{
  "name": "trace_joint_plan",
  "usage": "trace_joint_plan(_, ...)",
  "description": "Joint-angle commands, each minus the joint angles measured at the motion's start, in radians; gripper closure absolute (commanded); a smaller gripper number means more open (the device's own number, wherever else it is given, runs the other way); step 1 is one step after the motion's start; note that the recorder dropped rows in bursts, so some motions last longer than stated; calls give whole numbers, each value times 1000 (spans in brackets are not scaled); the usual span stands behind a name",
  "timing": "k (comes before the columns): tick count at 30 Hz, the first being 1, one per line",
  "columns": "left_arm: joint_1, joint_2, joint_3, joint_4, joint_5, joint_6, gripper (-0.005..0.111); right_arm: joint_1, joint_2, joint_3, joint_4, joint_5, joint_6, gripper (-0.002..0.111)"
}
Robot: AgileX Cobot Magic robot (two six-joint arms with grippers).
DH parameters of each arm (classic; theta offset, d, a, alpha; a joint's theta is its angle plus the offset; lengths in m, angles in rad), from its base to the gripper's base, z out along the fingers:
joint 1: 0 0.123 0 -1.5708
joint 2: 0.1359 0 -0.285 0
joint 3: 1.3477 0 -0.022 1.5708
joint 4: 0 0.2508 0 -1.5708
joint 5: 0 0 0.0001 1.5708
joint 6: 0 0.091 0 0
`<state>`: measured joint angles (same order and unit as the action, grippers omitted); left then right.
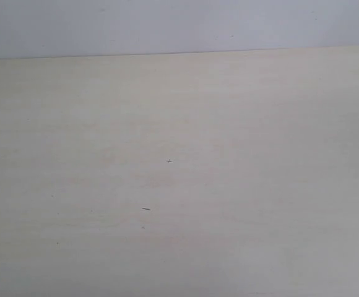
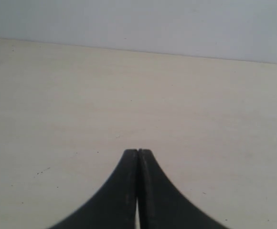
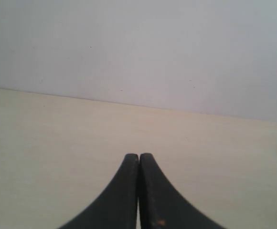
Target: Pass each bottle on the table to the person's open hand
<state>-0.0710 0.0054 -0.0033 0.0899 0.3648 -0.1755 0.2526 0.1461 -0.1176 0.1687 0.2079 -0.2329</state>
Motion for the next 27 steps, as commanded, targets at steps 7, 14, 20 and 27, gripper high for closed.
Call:
trace_joint_plan(7, 2, 12, 3, 0, -31, -4, 107, -4, -6, 1, -3, -8, 0, 108)
trace_joint_plan(14, 2, 12, 3, 0, -31, -4, 107, -4, -6, 1, -3, -8, 0, 108)
trace_joint_plan(20, 2, 12, 3, 0, -31, -4, 107, -4, -6, 5, -3, -8, 0, 108)
trace_joint_plan(27, 2, 12, 3, 0, -31, -4, 107, -4, -6, 70, -12, -7, 0, 108)
